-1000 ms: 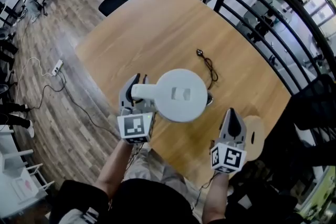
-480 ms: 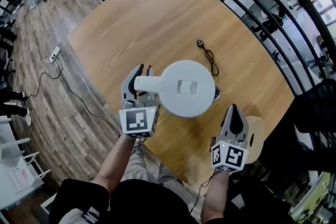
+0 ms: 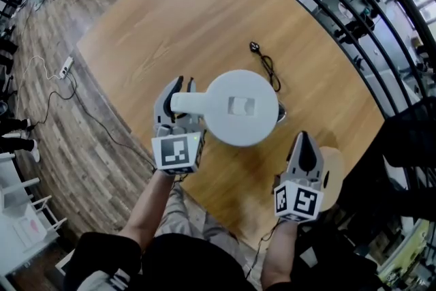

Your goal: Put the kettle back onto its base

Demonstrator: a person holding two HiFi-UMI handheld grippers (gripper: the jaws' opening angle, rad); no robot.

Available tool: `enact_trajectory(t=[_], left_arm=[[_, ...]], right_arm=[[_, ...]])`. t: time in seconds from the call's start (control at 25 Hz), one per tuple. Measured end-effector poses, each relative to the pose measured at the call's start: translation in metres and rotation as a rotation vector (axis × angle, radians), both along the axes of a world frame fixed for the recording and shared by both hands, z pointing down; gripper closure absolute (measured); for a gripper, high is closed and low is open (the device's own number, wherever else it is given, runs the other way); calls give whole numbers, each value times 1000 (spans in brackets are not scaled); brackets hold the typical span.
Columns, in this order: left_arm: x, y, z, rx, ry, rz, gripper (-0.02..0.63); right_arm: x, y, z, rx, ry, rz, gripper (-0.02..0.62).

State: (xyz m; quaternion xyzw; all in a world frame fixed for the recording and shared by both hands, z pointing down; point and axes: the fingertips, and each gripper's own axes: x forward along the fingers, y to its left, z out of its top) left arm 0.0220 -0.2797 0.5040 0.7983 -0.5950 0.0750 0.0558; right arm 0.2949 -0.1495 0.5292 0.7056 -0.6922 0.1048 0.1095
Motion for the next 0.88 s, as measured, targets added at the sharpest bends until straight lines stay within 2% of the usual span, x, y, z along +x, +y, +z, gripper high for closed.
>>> enact_trajectory(t=[0.36,0.6,0.88], left_arm=[[1,2,28,-39,-13,-17,532],[0,-1,32,-15,17,-5,531],[0,2,30,-4,0,14,532]], right_arm=[[7,-1,14,-19,-10,1,597],[6,0,24,-34,-18,-3,597],[5,1,28,-43,-20,-3,597]])
